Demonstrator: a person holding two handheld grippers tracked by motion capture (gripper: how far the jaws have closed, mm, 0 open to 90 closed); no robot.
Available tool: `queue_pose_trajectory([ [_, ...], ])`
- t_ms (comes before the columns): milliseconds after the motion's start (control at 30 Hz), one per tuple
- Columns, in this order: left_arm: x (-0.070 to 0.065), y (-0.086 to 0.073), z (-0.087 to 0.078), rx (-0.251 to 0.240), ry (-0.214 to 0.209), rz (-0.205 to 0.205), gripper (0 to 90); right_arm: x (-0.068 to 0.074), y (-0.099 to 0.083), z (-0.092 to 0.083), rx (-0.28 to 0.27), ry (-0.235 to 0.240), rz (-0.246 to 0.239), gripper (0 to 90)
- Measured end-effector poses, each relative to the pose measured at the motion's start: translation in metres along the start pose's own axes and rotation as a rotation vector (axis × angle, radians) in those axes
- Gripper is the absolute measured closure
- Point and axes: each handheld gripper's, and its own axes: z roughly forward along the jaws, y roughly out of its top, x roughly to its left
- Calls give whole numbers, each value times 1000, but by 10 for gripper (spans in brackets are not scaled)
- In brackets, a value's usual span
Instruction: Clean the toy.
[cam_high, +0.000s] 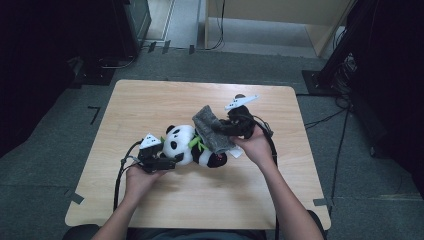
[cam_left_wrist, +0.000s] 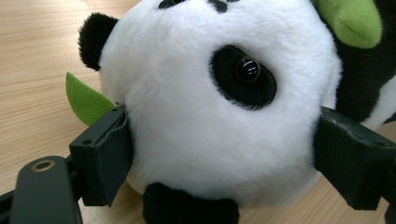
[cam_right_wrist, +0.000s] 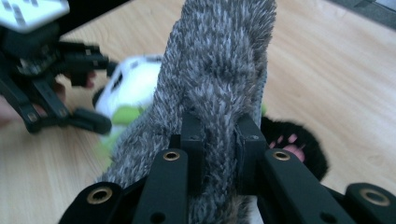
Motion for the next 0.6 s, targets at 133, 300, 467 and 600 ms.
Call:
queue_pose_trajectory([
  [133, 0, 0, 0, 9, 0, 6, 130, 0, -15, 9, 30, -6, 0, 781],
  [300, 0, 1, 0, 25, 2, 5, 130, -5, -30, 6, -5, 8, 12, 780],
  [467, 1, 1, 1, 26, -5, -15, 128, -10, -45, 2, -25, 18, 24, 780],
  [600, 1, 1, 1, 25, -9, -20, 128, -17, -58, -1, -37, 23, 36, 778],
])
